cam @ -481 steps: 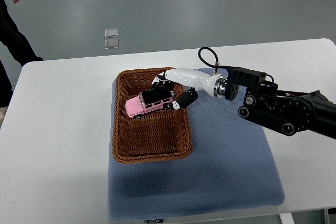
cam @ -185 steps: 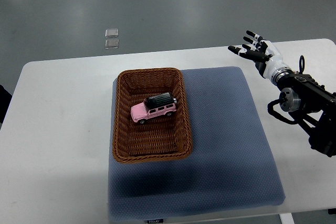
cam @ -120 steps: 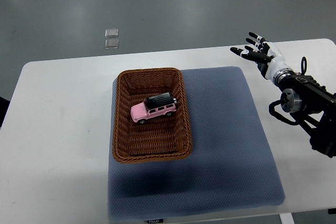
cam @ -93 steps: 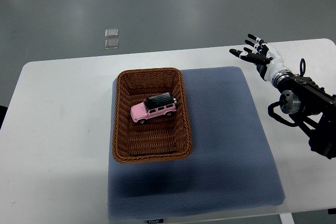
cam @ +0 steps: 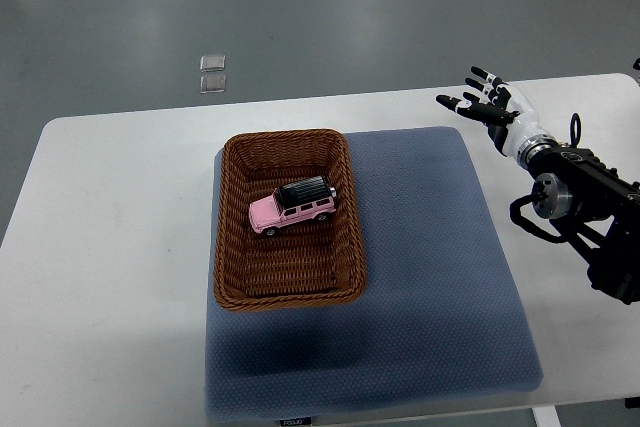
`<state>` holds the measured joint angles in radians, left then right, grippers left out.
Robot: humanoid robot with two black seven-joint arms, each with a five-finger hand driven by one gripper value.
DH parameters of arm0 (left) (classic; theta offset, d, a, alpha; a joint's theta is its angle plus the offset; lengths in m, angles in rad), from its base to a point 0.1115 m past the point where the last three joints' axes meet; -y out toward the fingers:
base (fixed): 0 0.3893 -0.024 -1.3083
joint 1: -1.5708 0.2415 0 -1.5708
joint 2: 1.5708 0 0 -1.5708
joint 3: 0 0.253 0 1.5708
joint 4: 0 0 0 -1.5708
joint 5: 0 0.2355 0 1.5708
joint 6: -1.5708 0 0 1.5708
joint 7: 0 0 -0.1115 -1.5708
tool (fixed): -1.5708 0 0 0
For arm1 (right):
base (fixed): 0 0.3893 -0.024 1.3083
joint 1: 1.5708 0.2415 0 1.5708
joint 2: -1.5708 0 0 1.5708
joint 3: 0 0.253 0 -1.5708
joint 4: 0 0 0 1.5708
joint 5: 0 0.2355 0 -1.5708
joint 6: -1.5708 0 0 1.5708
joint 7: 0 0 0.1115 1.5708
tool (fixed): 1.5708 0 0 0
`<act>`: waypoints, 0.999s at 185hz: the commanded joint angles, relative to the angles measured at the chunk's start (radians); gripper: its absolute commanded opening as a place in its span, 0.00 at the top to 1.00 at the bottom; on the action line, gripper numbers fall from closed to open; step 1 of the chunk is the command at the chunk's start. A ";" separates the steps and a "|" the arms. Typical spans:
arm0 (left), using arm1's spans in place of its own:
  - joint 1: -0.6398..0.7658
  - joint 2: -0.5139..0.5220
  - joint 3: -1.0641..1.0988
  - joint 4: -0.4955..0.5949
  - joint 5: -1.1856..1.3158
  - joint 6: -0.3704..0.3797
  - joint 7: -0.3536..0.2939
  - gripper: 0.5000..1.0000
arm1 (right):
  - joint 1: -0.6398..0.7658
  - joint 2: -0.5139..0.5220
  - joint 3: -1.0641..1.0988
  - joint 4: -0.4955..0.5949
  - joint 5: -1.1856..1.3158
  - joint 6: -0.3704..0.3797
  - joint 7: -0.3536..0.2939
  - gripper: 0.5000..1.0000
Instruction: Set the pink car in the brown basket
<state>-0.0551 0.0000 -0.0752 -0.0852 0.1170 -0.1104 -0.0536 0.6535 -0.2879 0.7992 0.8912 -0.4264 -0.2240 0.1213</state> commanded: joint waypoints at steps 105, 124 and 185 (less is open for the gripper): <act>0.001 0.000 0.000 -0.005 0.001 0.000 0.001 0.00 | 0.008 -0.002 0.020 0.000 0.000 0.003 0.000 0.17; 0.001 0.000 0.000 -0.004 0.001 0.000 0.001 0.00 | 0.008 -0.004 0.023 0.000 0.000 0.003 0.000 0.17; 0.001 0.000 0.000 -0.004 0.001 0.000 0.000 0.00 | 0.006 -0.002 0.023 0.000 0.000 0.003 0.000 0.17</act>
<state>-0.0537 0.0000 -0.0752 -0.0889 0.1180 -0.1104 -0.0529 0.6608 -0.2910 0.8222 0.8912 -0.4264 -0.2209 0.1212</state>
